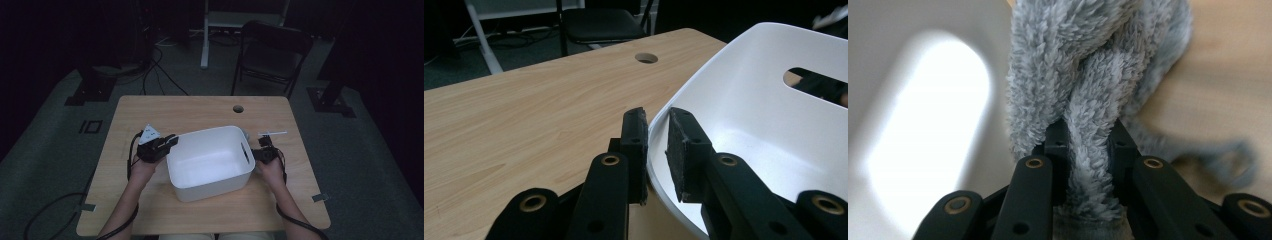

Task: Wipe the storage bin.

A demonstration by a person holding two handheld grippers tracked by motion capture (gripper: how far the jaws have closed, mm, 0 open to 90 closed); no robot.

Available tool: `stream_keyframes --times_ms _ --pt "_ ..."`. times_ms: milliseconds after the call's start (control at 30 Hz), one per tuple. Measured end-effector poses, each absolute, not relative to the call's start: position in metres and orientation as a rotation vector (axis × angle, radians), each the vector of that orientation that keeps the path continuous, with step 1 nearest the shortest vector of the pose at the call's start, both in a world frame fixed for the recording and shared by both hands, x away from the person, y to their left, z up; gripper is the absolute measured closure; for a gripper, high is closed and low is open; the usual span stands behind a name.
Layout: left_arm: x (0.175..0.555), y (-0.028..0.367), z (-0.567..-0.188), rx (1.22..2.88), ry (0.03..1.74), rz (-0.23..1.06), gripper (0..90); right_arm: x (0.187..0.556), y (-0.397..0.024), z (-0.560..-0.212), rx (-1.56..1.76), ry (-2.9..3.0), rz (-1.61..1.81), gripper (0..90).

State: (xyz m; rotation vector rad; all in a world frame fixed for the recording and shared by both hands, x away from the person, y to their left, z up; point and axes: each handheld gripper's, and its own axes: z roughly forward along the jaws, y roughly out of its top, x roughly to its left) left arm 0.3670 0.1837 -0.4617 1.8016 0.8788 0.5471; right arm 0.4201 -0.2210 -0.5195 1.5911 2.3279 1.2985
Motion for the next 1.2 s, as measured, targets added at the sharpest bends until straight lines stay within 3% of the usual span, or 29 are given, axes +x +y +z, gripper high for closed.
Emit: stream_keyframes --times_ms 233,400,767,1200 --pt "0.367 0.184 -0.462 1.802 0.877 0.546 78.5 0.42 -0.23 -0.458 1.45 2.186 1.548 77.5" --pt "0.367 0.182 -0.461 1.803 0.888 0.559 78.5 0.426 -0.221 -0.466 1.445 2.216 1.459 77.7" --pt "0.367 0.182 -0.462 1.793 0.888 0.558 78.4 0.448 -0.208 -0.53 1.605 2.326 1.269 77.9" --pt "0.367 0.186 -0.461 1.797 0.886 0.506 77.9 0.435 -0.232 -0.506 1.601 2.212 1.421 77.2"
